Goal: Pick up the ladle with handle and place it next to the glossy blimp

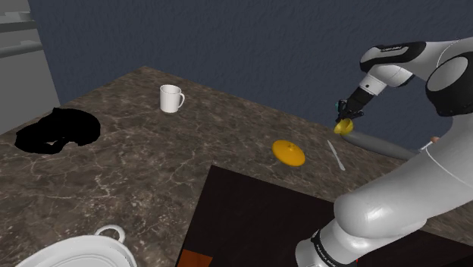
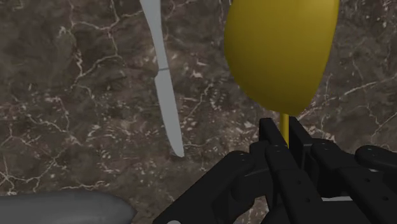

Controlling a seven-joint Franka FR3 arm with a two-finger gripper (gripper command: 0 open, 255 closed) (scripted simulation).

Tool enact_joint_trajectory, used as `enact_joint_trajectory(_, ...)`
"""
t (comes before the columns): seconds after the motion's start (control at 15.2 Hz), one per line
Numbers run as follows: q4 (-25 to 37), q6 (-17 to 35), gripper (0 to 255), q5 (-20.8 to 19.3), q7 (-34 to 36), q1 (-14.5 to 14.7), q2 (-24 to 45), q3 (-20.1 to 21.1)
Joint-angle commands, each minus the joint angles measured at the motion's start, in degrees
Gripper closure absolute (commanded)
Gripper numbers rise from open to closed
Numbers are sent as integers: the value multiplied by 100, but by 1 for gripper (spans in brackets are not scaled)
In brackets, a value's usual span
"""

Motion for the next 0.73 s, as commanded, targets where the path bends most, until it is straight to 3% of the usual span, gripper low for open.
enact_joint_trajectory(0.0,-151,-8,255,-116,-195,-116,-156,-116)
enact_joint_trajectory(0.66,-400,-198,255,-598,-1325,-724,-554,-826)
